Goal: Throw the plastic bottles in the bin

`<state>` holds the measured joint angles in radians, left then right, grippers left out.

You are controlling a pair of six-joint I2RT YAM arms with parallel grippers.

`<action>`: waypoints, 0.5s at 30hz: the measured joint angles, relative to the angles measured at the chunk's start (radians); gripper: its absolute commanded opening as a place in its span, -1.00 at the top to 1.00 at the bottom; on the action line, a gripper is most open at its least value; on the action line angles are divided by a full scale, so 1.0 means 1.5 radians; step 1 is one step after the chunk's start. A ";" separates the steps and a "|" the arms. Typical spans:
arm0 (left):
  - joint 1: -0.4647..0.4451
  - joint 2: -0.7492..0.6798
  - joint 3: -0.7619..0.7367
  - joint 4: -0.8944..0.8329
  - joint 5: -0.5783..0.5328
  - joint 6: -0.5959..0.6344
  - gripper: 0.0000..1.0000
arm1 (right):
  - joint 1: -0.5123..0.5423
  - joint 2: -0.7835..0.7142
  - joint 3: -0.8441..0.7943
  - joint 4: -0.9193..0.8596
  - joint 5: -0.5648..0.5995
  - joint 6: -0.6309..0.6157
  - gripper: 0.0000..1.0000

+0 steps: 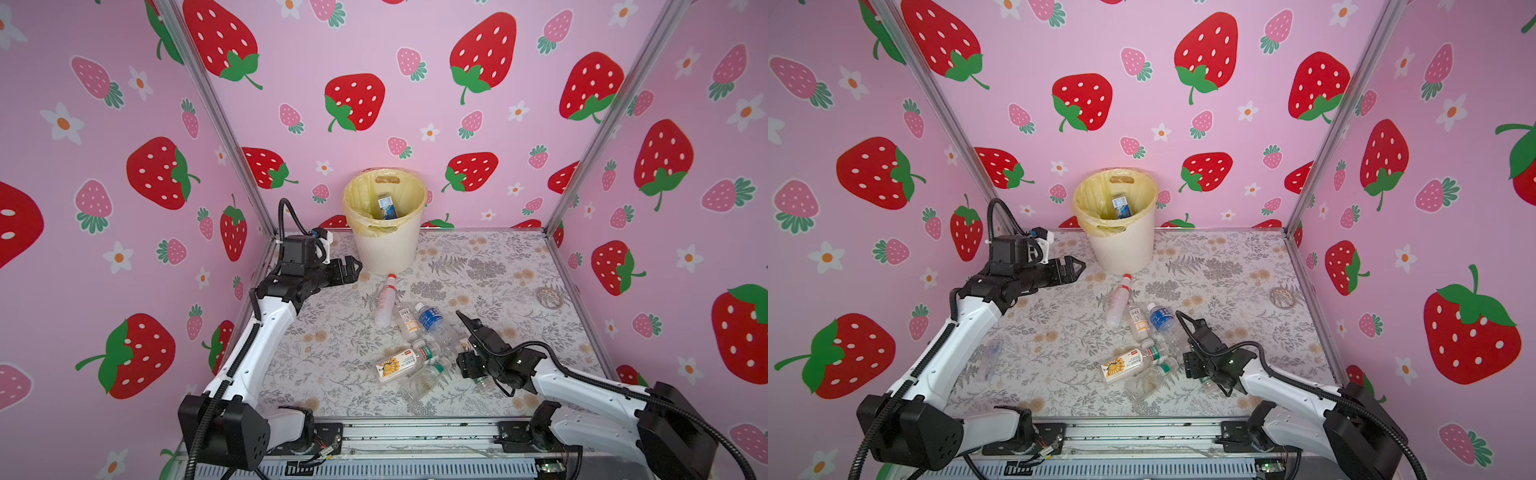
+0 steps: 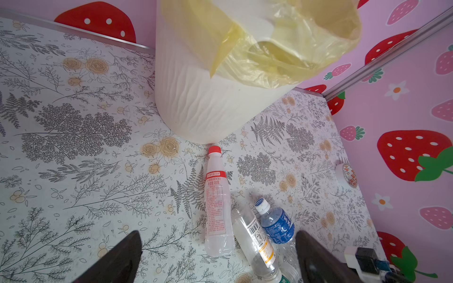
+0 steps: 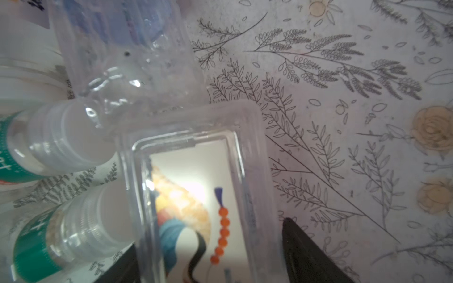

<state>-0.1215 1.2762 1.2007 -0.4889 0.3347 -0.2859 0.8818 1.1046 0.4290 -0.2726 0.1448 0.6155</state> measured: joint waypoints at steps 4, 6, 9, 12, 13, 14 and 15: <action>0.000 0.001 0.000 0.000 0.010 -0.002 -0.98 | 0.000 0.006 0.005 0.003 0.001 -0.005 -0.35; 0.001 0.002 0.000 0.000 0.013 -0.003 -0.98 | 0.000 0.006 0.005 0.004 0.001 -0.005 -0.33; 0.001 0.006 0.000 -0.001 0.017 -0.005 -0.98 | 0.000 0.001 0.005 0.004 0.000 -0.004 -0.29; 0.002 0.006 0.000 -0.001 0.017 -0.005 -0.98 | 0.000 -0.011 0.006 0.004 0.000 0.002 -0.22; 0.003 0.006 0.000 -0.001 0.017 -0.005 -0.98 | 0.000 -0.015 0.006 0.003 0.001 0.007 -0.22; 0.003 0.006 0.000 -0.001 0.017 -0.005 -0.98 | 0.000 -0.018 0.007 0.003 0.001 0.010 -0.21; 0.003 0.006 0.000 -0.001 0.017 -0.005 -0.98 | 0.000 -0.020 0.008 0.001 0.001 0.013 -0.21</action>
<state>-0.1177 1.2850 1.2007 -0.4900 0.3599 -0.2932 0.8818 1.0748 0.4404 -0.2710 0.1463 0.6357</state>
